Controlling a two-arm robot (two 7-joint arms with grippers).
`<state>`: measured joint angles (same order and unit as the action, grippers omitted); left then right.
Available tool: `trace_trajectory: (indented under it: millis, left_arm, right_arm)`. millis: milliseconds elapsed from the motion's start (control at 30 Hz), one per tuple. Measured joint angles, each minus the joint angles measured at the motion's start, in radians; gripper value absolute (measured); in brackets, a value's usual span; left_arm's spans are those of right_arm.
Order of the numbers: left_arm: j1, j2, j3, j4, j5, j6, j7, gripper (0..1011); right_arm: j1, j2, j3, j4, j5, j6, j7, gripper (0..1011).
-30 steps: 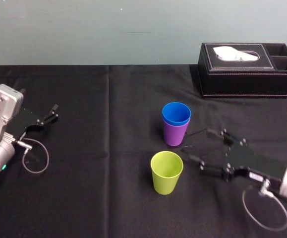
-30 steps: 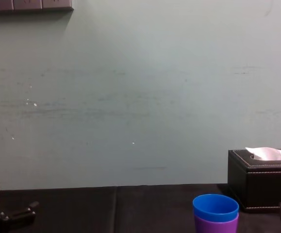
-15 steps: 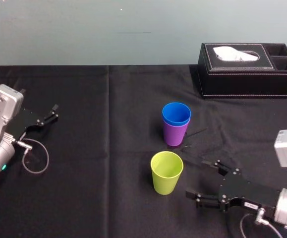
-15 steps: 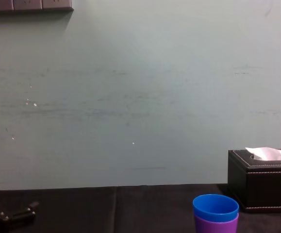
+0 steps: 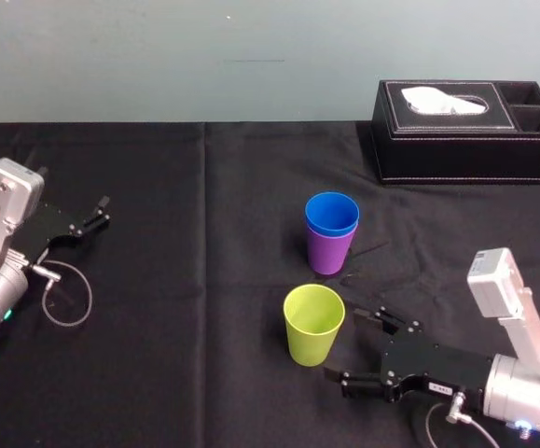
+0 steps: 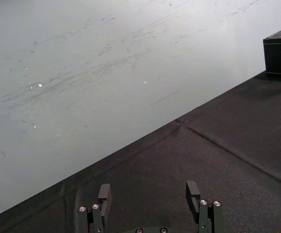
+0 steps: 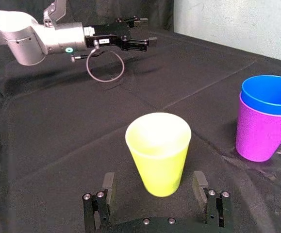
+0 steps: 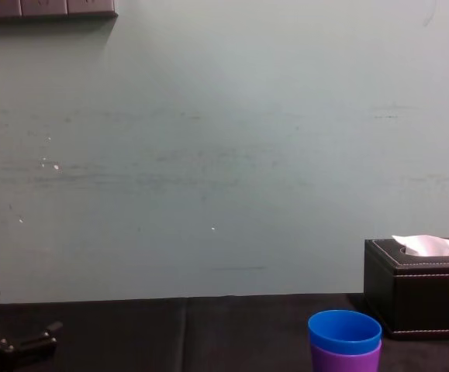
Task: Stack the three plastic cups sequentially using one hand.
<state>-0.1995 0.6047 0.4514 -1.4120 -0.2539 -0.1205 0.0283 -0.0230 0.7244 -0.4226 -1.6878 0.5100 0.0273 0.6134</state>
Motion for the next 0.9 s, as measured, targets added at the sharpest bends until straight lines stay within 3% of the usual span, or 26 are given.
trace_trajectory:
  millis: [900]
  left_arm:
    - [0.0, 0.0, 0.0, 0.0, 0.0, 0.0, 0.0, 1011]
  right_arm:
    - [0.116, -0.065, -0.067, 0.043, -0.047, 0.039, 0.003, 1003]
